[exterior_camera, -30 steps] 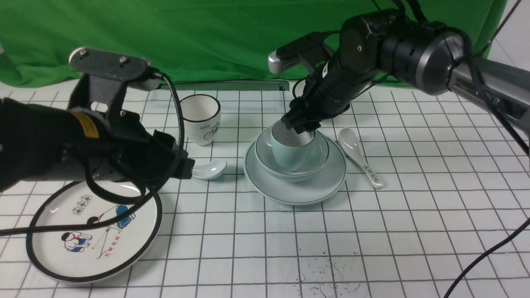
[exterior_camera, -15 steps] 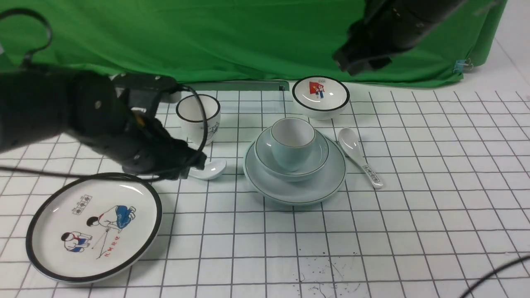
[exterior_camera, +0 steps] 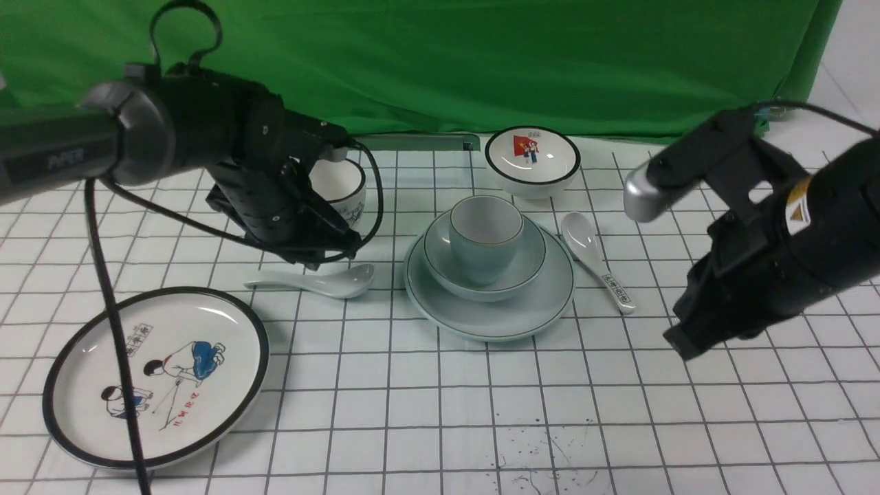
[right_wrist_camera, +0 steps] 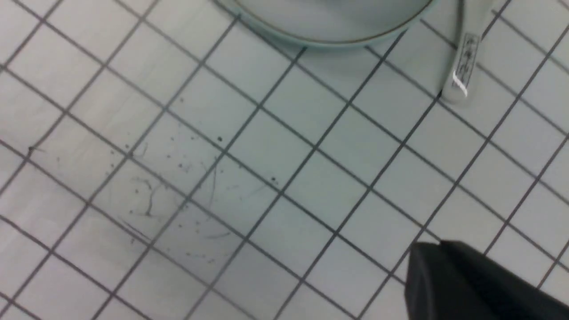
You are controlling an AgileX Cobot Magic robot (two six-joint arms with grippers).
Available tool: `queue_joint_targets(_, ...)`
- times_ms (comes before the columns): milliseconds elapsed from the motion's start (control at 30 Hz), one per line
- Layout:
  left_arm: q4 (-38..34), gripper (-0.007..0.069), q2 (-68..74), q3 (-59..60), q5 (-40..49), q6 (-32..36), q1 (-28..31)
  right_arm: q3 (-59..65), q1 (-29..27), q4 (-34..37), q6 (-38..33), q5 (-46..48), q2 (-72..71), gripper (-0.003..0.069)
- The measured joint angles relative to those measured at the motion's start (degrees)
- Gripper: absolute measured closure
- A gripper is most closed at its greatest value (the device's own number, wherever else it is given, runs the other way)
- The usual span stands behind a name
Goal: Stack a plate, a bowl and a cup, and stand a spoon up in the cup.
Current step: Use the left arm to grab a blue soup spoon
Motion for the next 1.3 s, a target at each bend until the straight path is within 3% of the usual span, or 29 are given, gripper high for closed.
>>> queue_joint_targets(100, 0.62, 0.0638, 1.57, -0.11, -2.83, -1.37, -0.01, 3.26, 0.00, -0.04, -0.02, -4.30, -1.07, 0.0646)
queue_joint_targets(200, 0.47, 0.0659, 2.14, -0.22, -3.35, -1.72, -0.01, 3.68, 0.00, -0.04, -0.02, -6.39, -1.07, 0.0646)
queue_joint_targets(400, -0.02, 0.0662, 2.28, -0.27, -0.73, -1.55, -0.01, 3.75, 0.00, -0.13, -0.07, -8.84, -1.07, 0.0646)
queue_joint_targets(567, -8.08, 0.0661, 2.28, -0.39, 2.81, 4.37, -0.01, 3.75, 0.00, -0.28, -0.07, -9.02, -1.07, 0.0646)
queue_joint_targets(767, -11.49, 0.0661, 1.94, -0.39, 5.43, 5.25, -0.01, 3.75, 0.00, -0.28, -0.07, -9.64, -1.07, 0.0646)
queue_joint_targets(900, -11.75, 0.0661, 1.09, -0.74, 4.52, 3.80, -0.01, 3.75, 0.00, -0.28, -0.07, -9.91, -1.07, 0.0646)
queue_joint_targets(1167, -13.74, 0.0661, 2.42, -1.18, -7.24, 0.87, -0.01, 3.75, 0.00, -0.28, -0.07, -10.47, -1.07, 0.0646)
queue_joint_targets(1300, -16.19, 0.0661, 5.22, -1.18, -6.97, 1.38, -0.01, 3.75, 0.00, -0.28, -0.07, -10.53, -1.07, 0.0646)
